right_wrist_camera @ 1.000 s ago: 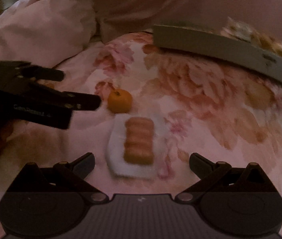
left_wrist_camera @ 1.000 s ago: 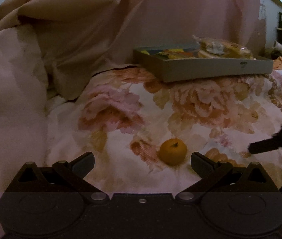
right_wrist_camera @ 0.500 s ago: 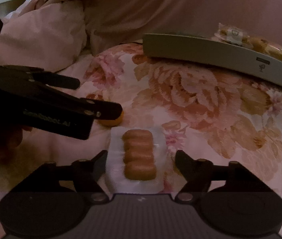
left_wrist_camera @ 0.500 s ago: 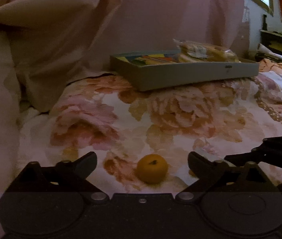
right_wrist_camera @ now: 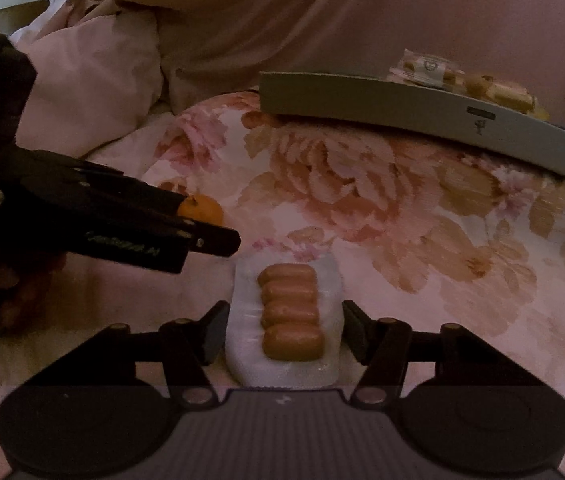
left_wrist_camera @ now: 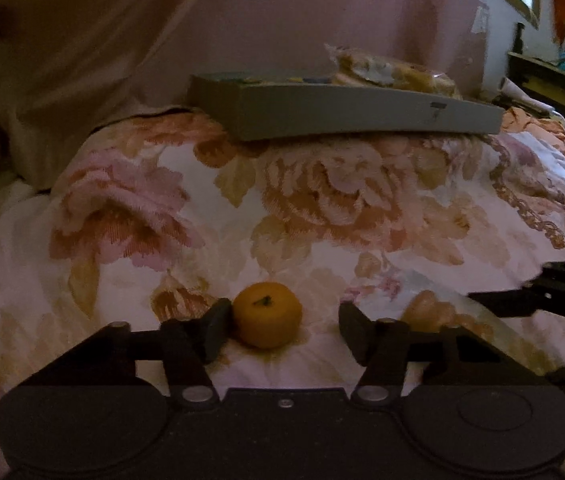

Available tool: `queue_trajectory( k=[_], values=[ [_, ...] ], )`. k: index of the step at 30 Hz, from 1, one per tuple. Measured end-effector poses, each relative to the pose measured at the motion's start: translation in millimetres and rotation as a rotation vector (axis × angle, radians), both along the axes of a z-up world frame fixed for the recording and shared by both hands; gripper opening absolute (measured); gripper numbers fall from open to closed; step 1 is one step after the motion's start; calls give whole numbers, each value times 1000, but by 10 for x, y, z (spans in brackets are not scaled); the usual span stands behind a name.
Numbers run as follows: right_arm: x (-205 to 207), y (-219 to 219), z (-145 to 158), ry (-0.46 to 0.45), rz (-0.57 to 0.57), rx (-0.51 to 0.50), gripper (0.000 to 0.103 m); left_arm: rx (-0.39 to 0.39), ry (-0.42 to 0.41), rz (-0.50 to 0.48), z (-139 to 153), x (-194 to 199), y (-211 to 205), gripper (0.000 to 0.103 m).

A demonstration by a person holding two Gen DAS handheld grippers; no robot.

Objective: Organize snacks
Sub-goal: 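Grasp the orange mandarin with the left tool while the right tool grasps the paper tray of rolls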

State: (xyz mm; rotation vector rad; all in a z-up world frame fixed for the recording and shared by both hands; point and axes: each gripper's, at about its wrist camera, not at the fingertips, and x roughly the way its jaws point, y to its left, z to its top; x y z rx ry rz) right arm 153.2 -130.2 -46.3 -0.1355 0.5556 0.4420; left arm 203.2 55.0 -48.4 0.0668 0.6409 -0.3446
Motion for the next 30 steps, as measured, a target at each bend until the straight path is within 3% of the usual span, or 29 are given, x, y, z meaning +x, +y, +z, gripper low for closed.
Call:
queue_trajectory(
  k=[3, 8, 22, 30],
  values=[
    [-24, -26, 1, 4, -5, -15, 64, -16, 8, 14, -10, 16, 3, 46],
    [-76, -91, -3, 11, -16, -24, 64, -52, 33, 32, -15, -25, -29, 40],
    [-342, -486, -26, 24, -82, -57, 64, -81, 109, -24, 73, -400, -512, 40],
    [-496, -608, -15, 26, -107, -87, 64, -112, 182, 25, 72, -583, -747, 40]
  ],
)
